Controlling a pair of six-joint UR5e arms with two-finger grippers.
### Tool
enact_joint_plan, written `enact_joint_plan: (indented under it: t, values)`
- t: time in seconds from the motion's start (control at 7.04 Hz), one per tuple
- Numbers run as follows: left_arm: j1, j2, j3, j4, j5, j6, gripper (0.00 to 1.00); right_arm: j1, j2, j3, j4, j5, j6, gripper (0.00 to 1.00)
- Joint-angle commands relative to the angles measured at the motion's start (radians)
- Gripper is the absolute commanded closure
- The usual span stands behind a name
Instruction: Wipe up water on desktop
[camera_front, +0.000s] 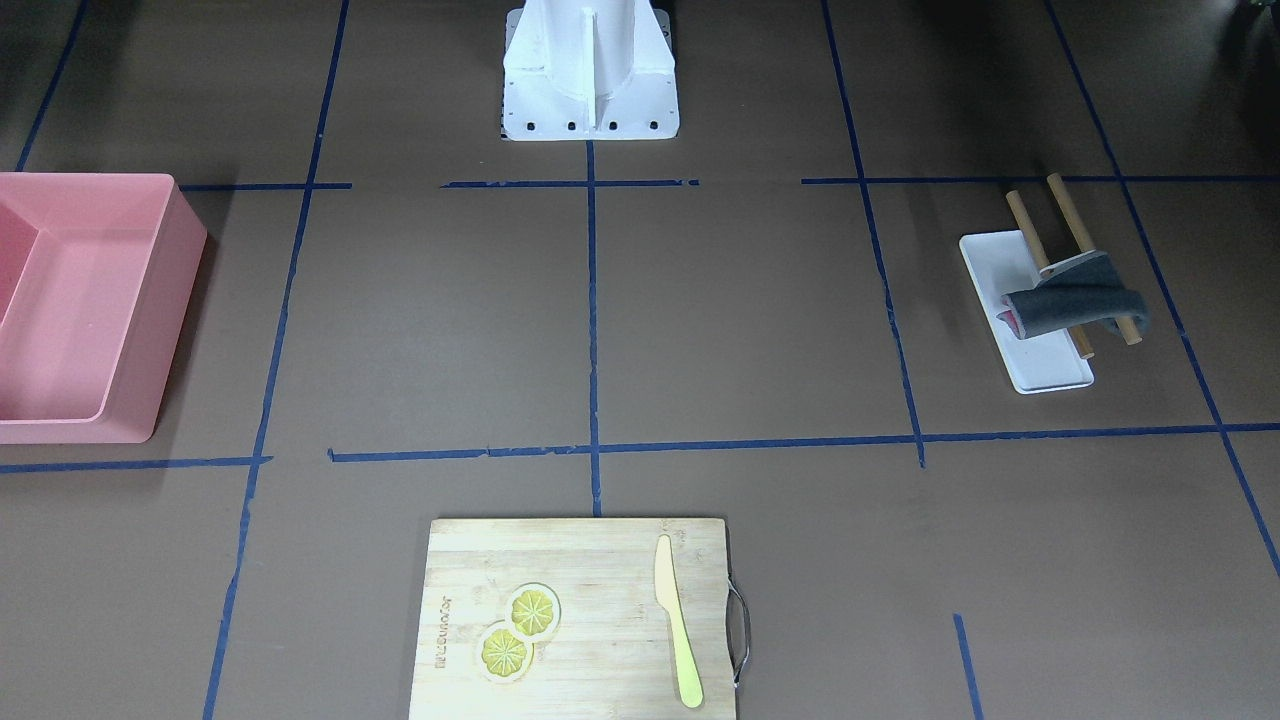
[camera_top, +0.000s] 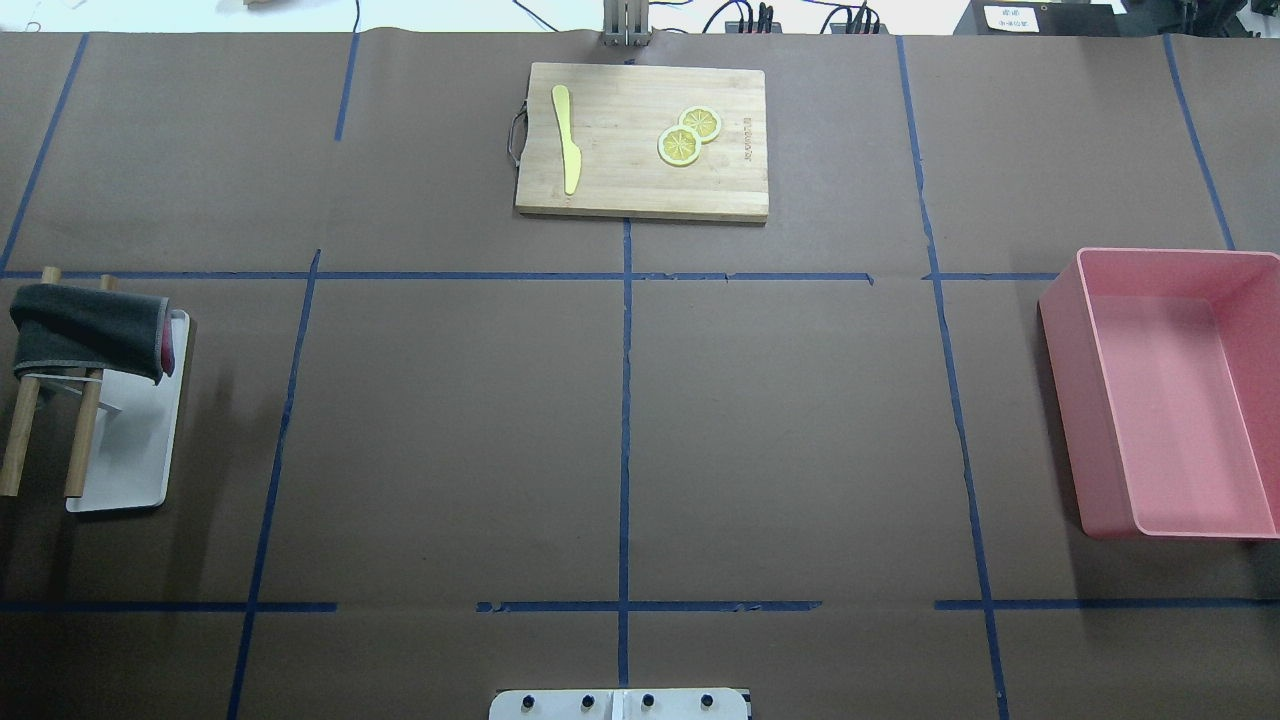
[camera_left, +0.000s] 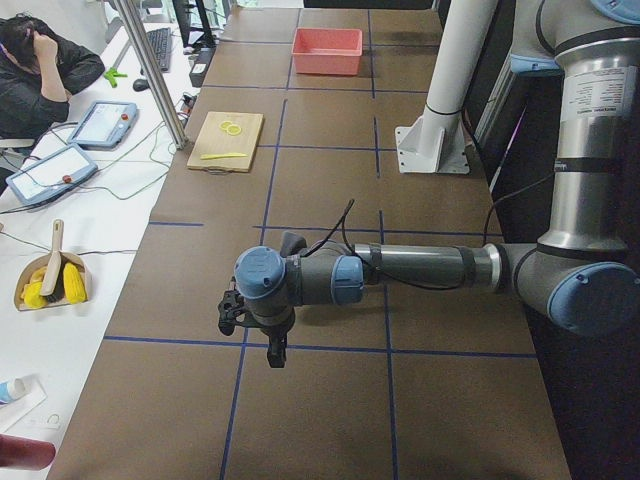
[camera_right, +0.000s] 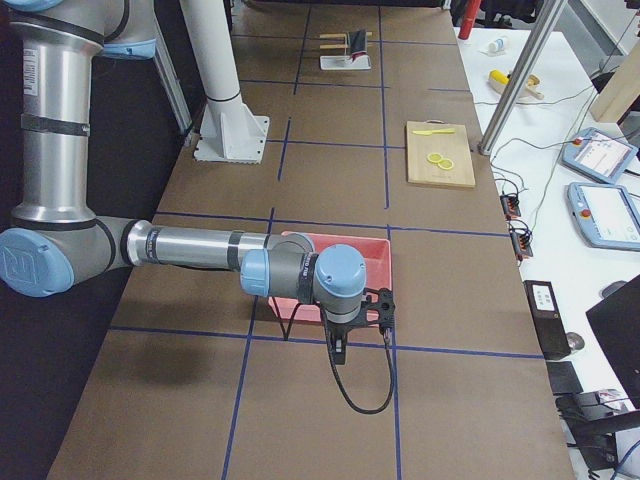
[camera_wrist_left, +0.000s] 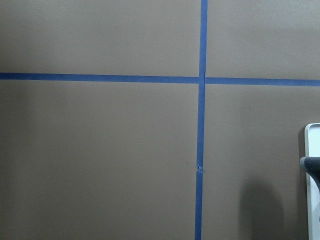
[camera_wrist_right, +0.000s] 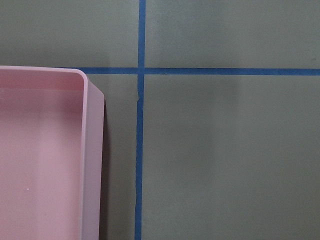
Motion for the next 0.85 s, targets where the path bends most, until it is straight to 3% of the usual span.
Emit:
enact_joint_plan:
  t: [0.0,0.71]
  values:
    - [0.0,0.0,0.001,0.0,0.0,0.001,0.0,-0.001,0.0,0.0,0.002,0.0,0.0,0.0]
    - [0.002,-0.002,-0.004,-0.002,-0.009,-0.002,0.0,-0.001,0.0,0.001,0.002,0.003,0.002,0.0]
